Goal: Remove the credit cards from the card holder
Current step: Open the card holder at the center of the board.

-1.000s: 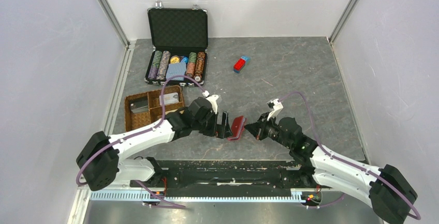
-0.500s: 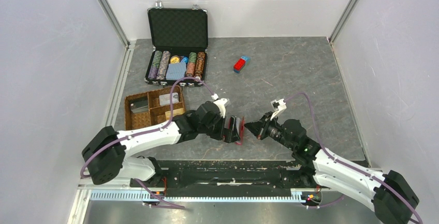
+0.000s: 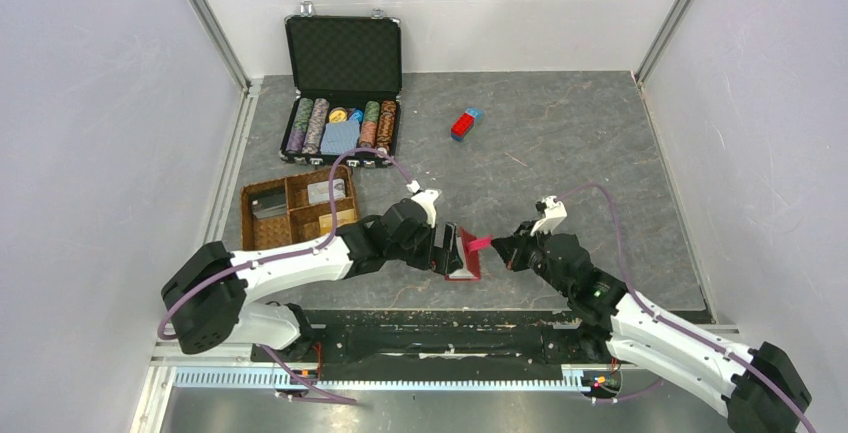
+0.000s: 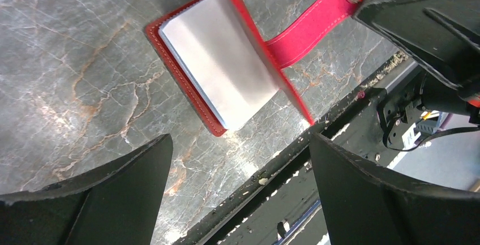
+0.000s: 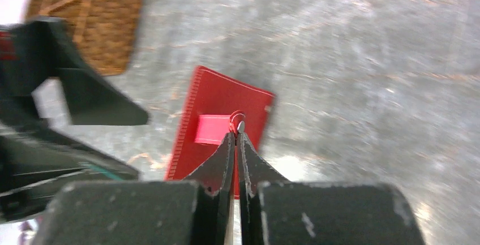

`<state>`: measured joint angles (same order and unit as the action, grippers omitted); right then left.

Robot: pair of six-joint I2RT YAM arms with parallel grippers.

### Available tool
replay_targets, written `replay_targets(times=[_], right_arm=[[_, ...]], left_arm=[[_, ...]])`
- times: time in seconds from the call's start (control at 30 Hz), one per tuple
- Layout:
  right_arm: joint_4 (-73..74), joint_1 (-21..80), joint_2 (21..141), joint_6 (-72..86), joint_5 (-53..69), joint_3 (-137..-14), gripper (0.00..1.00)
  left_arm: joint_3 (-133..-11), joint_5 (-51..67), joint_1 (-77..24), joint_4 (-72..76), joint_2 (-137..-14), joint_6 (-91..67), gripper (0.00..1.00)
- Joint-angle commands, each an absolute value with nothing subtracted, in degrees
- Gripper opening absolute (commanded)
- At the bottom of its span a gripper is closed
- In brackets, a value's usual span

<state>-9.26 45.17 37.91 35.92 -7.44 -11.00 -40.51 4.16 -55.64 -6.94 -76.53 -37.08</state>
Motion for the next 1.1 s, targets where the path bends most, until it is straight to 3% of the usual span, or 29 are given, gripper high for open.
replay_targets(times=[0.0,0.33,0.87,1.07], right_arm=[[2.1,45.3,37.4,34.6,-20.3,-10.9,0.00],[7.0,44.9,40.5,36.6,-25.4,-10.7,0.00],[8.6,43.5,42.9,39.9,-27.0,-9.7,0.00],[8.6,43.5,41.8,39.8,-26.6,-9.6,0.00]], left_arm=[[-39.2,0.4,-55.9,-5.1,-74.1,-40.3,0.95],[-39.3,-3.8,-55.8,-5.6,-74.6,-40.9,0.88],[-43.9,-2.4,-55.7,-2.8,-82.3,-40.2,0.54],[-48.0,1.0,-55.8,-2.0,-88.0,-39.3,0.47]])
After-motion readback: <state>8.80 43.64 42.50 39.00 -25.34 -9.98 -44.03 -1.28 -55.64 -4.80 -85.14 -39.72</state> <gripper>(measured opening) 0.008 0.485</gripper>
